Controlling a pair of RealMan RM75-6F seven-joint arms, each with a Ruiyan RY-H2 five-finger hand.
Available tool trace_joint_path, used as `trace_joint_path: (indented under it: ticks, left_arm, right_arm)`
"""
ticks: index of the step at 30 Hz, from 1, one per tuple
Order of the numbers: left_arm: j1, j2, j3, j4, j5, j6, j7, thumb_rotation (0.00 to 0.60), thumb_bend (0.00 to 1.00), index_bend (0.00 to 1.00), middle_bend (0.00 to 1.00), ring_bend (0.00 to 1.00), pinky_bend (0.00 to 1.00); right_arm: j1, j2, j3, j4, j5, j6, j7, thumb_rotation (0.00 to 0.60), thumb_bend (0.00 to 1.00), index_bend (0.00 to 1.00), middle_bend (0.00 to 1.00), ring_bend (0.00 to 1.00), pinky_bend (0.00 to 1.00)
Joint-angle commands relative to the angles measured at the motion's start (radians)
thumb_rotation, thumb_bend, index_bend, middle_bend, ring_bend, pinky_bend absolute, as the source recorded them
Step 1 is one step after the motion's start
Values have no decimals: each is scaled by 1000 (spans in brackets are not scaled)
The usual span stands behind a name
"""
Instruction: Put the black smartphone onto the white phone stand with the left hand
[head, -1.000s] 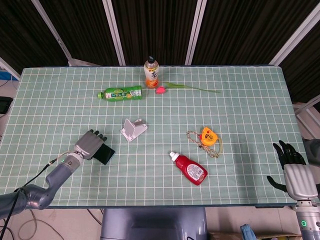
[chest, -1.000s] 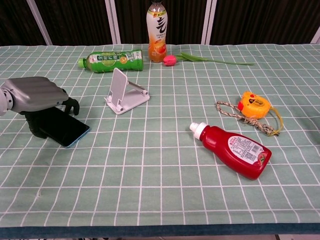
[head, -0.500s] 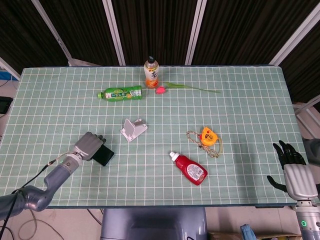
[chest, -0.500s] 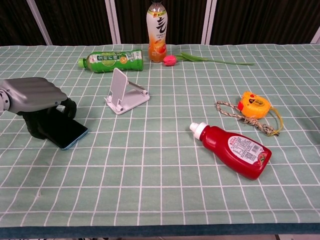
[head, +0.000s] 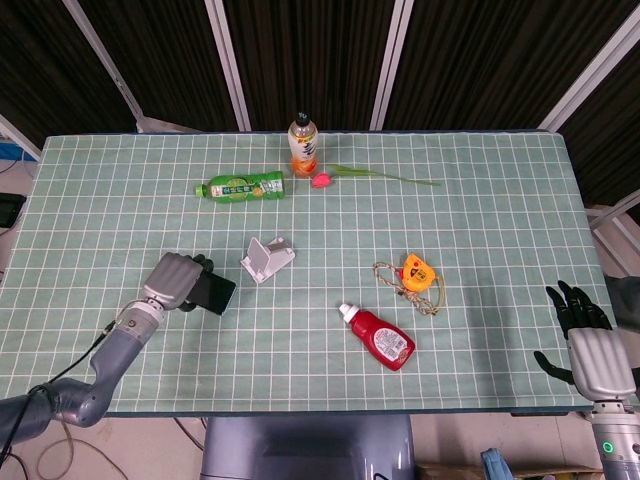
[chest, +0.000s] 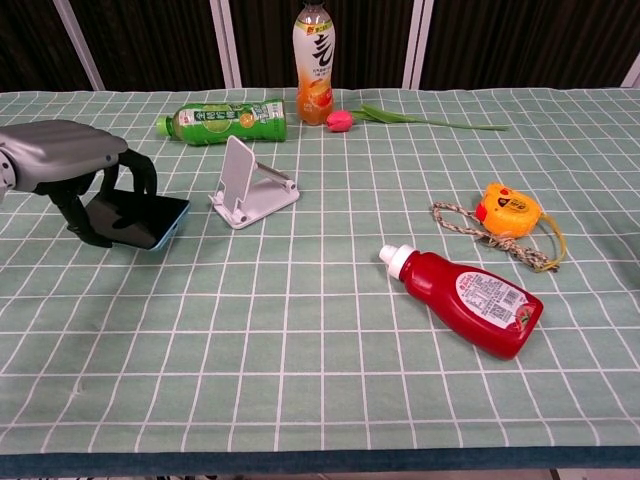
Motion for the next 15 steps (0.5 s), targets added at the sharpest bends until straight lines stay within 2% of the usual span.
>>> trace_joint_path:
  ticks: [1, 15]
  left_arm:
    - [21, -27, -54, -45, -67, 49, -26, 600, 243, 507, 589, 454, 538]
    - [44, -170, -238, -144, -242, 250, -84, 600, 243, 505, 589, 453, 546]
  right_arm:
    - [0, 0, 0, 0, 0, 0, 1, 600, 310, 48, 0, 0, 178]
    - [1, 1, -1, 3, -2, -2, 6, 600, 311, 49, 0, 0, 178]
